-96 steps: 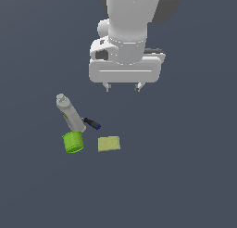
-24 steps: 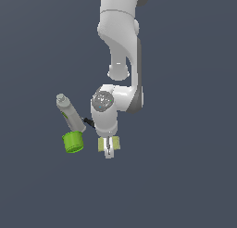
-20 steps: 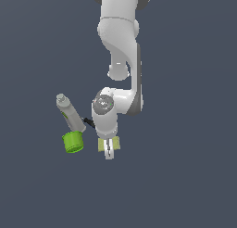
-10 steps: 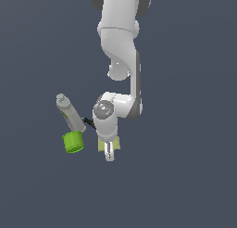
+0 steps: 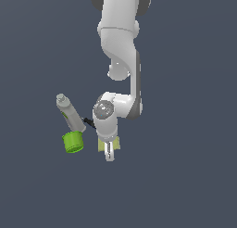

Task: Pick up a designated object from a clutter of objects.

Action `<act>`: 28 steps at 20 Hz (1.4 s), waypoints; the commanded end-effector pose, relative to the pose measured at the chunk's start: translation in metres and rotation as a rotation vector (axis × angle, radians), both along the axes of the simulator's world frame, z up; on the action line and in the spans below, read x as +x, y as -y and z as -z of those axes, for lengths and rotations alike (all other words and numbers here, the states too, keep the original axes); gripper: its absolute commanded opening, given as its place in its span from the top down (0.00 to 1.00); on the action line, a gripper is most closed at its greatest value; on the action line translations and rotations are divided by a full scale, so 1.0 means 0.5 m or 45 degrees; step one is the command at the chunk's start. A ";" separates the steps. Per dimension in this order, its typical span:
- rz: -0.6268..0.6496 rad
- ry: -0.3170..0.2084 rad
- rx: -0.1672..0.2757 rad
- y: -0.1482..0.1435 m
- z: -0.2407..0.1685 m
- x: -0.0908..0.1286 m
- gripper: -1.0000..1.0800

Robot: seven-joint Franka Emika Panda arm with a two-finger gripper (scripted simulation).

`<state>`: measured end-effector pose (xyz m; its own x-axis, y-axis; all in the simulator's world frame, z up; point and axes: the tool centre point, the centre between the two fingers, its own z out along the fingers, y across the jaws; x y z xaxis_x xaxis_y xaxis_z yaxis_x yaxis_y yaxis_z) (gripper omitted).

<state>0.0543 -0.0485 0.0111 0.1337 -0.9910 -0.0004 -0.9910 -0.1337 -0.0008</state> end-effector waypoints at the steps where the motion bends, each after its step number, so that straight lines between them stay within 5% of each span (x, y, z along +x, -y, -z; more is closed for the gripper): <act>1: 0.000 0.001 0.000 0.000 -0.002 0.000 1.00; 14: 0.001 0.000 0.002 0.028 -0.103 -0.030 1.00; 28: 0.002 0.000 0.003 0.100 -0.367 -0.106 1.00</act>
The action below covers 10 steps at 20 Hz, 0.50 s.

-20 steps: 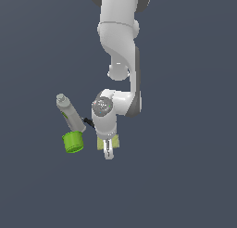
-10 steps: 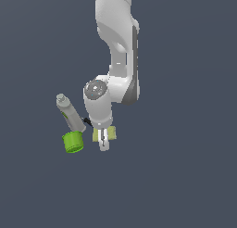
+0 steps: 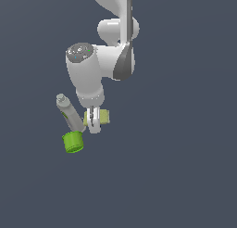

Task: Pick up a designated object from a clutter of objects.

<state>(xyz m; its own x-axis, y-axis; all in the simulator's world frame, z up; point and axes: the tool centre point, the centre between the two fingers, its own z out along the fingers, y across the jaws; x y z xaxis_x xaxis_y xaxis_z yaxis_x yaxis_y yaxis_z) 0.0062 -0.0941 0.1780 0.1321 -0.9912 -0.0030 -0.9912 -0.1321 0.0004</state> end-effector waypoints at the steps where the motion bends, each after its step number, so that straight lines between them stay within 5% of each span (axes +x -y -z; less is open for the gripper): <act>1: 0.001 0.001 -0.001 0.015 -0.056 -0.015 1.00; 10: 0.001 0.001 -0.003 0.066 -0.239 -0.062 1.00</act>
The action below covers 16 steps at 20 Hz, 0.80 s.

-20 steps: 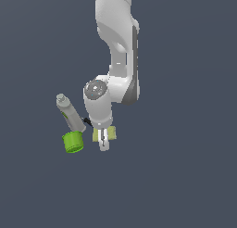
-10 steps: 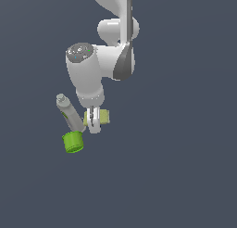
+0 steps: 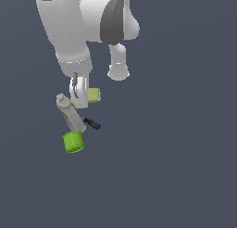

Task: Pick up a designated object from a clutter of objects.

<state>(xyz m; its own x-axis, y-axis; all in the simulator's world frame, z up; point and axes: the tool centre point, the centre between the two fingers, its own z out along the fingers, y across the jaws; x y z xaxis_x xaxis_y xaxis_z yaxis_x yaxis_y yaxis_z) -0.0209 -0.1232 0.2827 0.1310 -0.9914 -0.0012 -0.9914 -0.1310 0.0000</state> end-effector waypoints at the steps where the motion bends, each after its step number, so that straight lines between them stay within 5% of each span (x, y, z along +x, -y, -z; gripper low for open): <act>1: 0.000 0.000 -0.001 0.012 -0.046 -0.012 1.00; 16: -0.003 0.000 -0.002 0.047 -0.179 -0.037 1.00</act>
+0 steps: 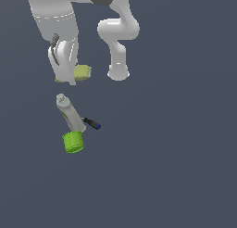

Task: Pick up a designated object from a clutter of objects.

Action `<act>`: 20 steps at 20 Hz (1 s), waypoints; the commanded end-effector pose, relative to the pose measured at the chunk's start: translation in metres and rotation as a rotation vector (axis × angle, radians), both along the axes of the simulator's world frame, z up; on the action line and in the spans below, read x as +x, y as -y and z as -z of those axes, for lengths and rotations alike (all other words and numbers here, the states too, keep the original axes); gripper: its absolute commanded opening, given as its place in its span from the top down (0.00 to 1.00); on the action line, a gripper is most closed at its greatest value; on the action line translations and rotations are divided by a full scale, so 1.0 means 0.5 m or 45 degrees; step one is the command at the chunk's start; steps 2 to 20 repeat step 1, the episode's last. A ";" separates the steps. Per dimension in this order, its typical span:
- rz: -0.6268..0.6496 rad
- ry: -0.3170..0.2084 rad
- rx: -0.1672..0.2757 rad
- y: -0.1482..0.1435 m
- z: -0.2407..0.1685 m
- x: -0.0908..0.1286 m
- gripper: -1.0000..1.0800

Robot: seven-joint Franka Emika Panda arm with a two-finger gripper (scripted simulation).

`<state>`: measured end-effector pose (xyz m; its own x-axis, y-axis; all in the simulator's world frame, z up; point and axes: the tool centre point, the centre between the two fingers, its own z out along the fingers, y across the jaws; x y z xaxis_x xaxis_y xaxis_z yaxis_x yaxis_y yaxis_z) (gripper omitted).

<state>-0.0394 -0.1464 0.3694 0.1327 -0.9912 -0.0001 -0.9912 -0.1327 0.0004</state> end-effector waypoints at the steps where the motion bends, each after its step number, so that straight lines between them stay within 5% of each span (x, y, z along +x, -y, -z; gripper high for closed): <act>1: -0.001 0.000 0.000 0.001 -0.006 0.000 1.00; 20: -0.001 0.000 0.000 0.001 -0.006 0.000 1.00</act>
